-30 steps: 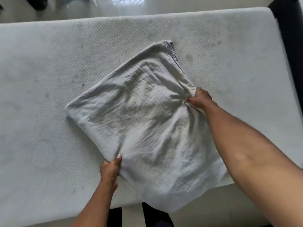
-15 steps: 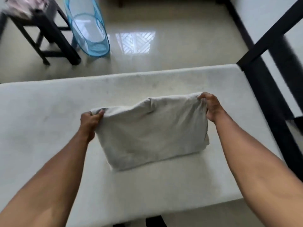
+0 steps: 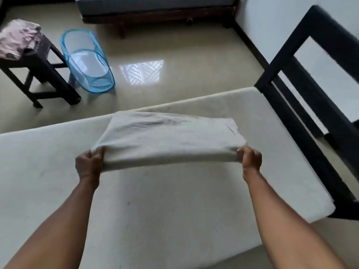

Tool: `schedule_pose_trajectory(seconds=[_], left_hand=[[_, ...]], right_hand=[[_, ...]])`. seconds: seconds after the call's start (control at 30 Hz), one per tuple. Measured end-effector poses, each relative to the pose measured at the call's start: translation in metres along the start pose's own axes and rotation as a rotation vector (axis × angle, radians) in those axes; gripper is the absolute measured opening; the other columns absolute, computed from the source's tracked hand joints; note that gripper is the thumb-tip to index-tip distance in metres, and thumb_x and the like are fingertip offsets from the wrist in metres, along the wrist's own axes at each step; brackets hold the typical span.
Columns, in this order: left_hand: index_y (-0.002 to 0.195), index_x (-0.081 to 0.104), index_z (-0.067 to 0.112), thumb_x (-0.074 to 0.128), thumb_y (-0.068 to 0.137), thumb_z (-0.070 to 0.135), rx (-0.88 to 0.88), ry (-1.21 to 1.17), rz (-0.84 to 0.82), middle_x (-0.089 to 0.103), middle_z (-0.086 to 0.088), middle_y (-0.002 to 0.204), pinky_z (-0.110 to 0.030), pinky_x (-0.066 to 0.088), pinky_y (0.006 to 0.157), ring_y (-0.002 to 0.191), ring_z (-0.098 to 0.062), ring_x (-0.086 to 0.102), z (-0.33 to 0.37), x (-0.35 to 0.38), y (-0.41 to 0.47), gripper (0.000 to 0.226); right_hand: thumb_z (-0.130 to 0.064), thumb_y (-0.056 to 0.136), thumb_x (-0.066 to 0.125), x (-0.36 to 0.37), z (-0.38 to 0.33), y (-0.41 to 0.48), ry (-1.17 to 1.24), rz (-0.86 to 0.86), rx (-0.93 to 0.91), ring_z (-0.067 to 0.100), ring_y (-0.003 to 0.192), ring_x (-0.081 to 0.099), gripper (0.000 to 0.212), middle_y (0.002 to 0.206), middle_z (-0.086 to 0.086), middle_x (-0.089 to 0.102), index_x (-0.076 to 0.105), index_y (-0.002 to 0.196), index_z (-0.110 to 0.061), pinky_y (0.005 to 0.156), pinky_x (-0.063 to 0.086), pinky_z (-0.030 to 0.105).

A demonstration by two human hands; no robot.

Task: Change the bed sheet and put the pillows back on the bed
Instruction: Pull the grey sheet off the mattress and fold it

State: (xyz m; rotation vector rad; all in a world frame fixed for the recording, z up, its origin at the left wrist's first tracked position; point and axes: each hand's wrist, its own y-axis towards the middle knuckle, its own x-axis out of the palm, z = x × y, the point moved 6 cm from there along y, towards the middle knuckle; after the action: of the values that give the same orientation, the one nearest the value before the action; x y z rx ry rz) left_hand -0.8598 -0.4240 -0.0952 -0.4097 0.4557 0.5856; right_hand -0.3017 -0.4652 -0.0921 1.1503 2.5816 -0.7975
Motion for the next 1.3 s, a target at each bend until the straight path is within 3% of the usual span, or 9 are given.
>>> schedule_pose_trajectory(seconds=[0.2, 0.33, 0.5, 0.6, 0.83, 0.97, 1.1, 1.23, 1.3], left_hand=[[0.065, 0.059, 0.007, 0.067, 0.095, 0.027, -0.237, 0.346, -0.223, 0.049, -0.006, 0.061, -0.038, 0.035, 0.060, 0.066, -0.025, 0.048, -0.226, 0.009, -0.068, 0.037], [0.072, 0.062, 0.000, 0.065, 0.095, 0.021, -0.423, 0.435, -0.228, 0.056, -0.015, 0.069, -0.037, 0.036, 0.060, 0.067, -0.027, 0.050, -0.301, -0.023, -0.111, 0.031], [0.087, 0.070, 0.009, 0.069, 0.086, 0.012, -0.650, 0.345, -0.371, 0.067, -0.020, 0.096, -0.051, 0.053, 0.077, 0.085, -0.036, 0.061, -0.304, -0.028, -0.102, 0.004], [0.110, 0.067, 0.005, 0.071, 0.088, 0.026, -0.726, 0.259, -0.434, 0.067, -0.019, 0.103, -0.042, 0.051, 0.073, 0.094, -0.039, 0.065, -0.301, -0.001, -0.068, 0.030], [0.076, 0.061, 0.016, 0.075, 0.087, 0.049, -0.343, 0.209, -0.347, 0.058, 0.001, 0.074, -0.030, 0.043, 0.059, 0.066, -0.014, 0.054, -0.249, 0.076, 0.011, 0.037], [0.081, 0.067, 0.013, 0.073, 0.086, 0.034, -0.188, 0.213, -0.226, 0.055, 0.005, 0.066, -0.035, 0.042, 0.065, 0.064, -0.013, 0.049, -0.237, 0.072, 0.029, 0.023], [0.067, 0.052, 0.012, 0.071, 0.084, 0.035, -0.153, 0.185, -0.069, 0.047, 0.002, 0.063, -0.037, 0.039, 0.062, 0.059, -0.013, 0.041, -0.232, 0.055, 0.039, 0.035], [0.105, 0.069, 0.015, 0.071, 0.089, 0.052, -0.206, 0.295, -0.111, 0.065, -0.002, 0.096, -0.039, 0.052, 0.085, 0.089, -0.021, 0.062, -0.252, 0.059, 0.041, 0.040], [0.104, 0.066, 0.017, 0.069, 0.090, 0.055, -0.229, 0.411, -0.168, 0.063, -0.002, 0.097, -0.033, 0.045, 0.082, 0.091, -0.020, 0.058, -0.263, 0.054, 0.019, 0.041]], right_hand=[[-0.013, 0.071, 0.070, -0.029, 0.246, -0.032, -0.438, -0.042, 0.303, 0.031, 0.067, 0.058, 0.011, 0.064, 0.010, 0.064, 0.068, 0.061, -0.010, 0.057, 0.041, 0.032], [-0.012, 0.071, 0.068, -0.045, 0.317, -0.060, -0.630, -0.119, 0.472, 0.034, 0.074, 0.062, 0.008, 0.078, 0.015, 0.068, 0.072, 0.074, -0.005, 0.060, 0.043, 0.032], [-0.035, 0.069, 0.068, -0.031, 0.300, -0.047, -0.552, -0.224, 0.494, 0.032, 0.079, 0.058, 0.026, 0.085, 0.011, 0.065, 0.070, 0.080, -0.011, 0.067, 0.044, 0.035], [-0.039, 0.080, 0.075, 0.001, 0.286, -0.013, -0.494, -0.264, 0.418, 0.033, 0.101, 0.061, 0.041, 0.106, 0.012, 0.065, 0.072, 0.108, -0.009, 0.081, 0.046, 0.038], [-0.046, 0.080, 0.082, 0.071, 0.245, 0.049, -0.449, -0.109, 0.108, 0.021, 0.096, 0.069, 0.046, 0.104, 0.005, 0.075, 0.073, 0.107, -0.010, 0.082, 0.051, 0.028], [-0.028, 0.081, 0.078, 0.079, 0.218, 0.062, -0.480, -0.093, -0.013, 0.022, 0.099, 0.071, 0.033, 0.105, 0.005, 0.075, 0.073, 0.107, -0.008, 0.082, 0.054, 0.030], [-0.026, 0.082, 0.080, 0.095, 0.191, 0.073, -0.453, -0.112, -0.110, 0.022, 0.101, 0.071, 0.032, 0.106, 0.003, 0.075, 0.073, 0.109, -0.011, 0.085, 0.054, 0.030], [-0.041, 0.092, 0.072, 0.119, 0.198, 0.081, -0.650, -0.157, -0.083, 0.033, 0.122, 0.061, 0.052, 0.130, 0.015, 0.065, 0.061, 0.127, -0.004, 0.098, 0.046, 0.033], [-0.050, 0.092, 0.069, 0.115, 0.212, 0.067, -0.715, -0.167, -0.038, 0.035, 0.125, 0.059, 0.063, 0.133, 0.017, 0.063, 0.055, 0.132, -0.005, 0.098, 0.046, 0.034]])
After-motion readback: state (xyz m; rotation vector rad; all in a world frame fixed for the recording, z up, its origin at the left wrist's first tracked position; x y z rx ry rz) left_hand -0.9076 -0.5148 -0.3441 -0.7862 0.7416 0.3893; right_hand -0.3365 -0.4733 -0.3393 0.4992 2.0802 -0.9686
